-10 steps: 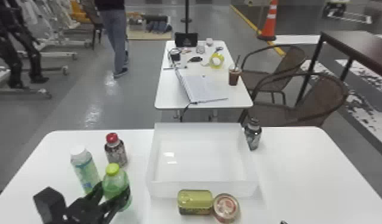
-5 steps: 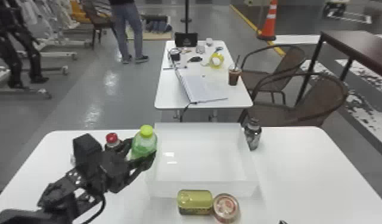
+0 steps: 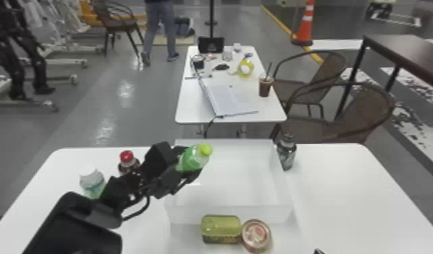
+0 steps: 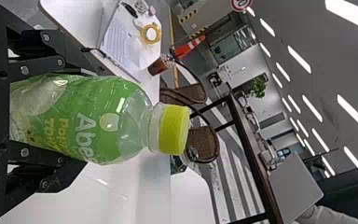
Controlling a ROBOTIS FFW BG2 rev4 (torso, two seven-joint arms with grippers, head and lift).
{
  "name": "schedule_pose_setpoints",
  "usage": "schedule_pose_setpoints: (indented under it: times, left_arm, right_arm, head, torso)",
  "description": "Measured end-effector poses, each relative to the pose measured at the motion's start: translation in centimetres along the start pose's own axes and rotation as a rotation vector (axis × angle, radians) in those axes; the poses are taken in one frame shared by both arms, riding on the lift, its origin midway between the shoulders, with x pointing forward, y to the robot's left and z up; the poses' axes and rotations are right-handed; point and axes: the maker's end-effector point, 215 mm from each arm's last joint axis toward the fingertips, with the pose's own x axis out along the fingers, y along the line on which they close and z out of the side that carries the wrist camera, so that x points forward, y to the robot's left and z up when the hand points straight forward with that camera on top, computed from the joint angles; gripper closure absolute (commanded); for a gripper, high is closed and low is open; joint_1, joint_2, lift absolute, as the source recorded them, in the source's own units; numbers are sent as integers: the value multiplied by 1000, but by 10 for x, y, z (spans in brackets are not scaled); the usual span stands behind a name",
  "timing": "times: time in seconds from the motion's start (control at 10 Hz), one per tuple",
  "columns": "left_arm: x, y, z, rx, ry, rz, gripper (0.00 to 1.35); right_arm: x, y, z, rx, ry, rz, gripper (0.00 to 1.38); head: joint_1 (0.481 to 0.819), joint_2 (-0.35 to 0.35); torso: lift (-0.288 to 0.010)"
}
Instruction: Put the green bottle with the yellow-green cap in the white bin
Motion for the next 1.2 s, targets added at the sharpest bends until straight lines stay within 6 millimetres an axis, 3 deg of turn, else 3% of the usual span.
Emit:
schedule_pose_setpoints:
  times: [0.3, 0.5, 0.7, 0.8, 1.0, 1.2]
  left_arm:
    - [30, -21, 25, 154, -30, -42, 81]
    - [25, -14, 29, 179, -38, -36, 125]
    - [-14, 14, 12, 110, -31, 59, 131]
    - [-42, 22, -7, 21, -25, 122, 131]
    - [-101, 24, -50, -179, -32, 269, 133]
    - [-165, 27, -85, -264, -51, 408, 133]
  right_arm:
    - [1, 0, -1, 4, -1, -1, 332]
    - [2, 0, 0, 5, -3, -1, 332]
    - [1, 1, -1, 6, -1, -1, 332]
    - [1, 0, -1, 7, 0, -2, 332]
    - [0, 0, -1, 3, 0, -1, 332]
    - [-1, -1, 0, -1, -3, -1, 332]
  head:
    - [549, 0]
    - [549, 0]
    - [549, 0]
    - [549, 0]
    - [549, 0]
    - [549, 0]
  torso:
    - [-100]
    - [-100]
    - [-100]
    - [-100]
    - [-100]
    - [-100]
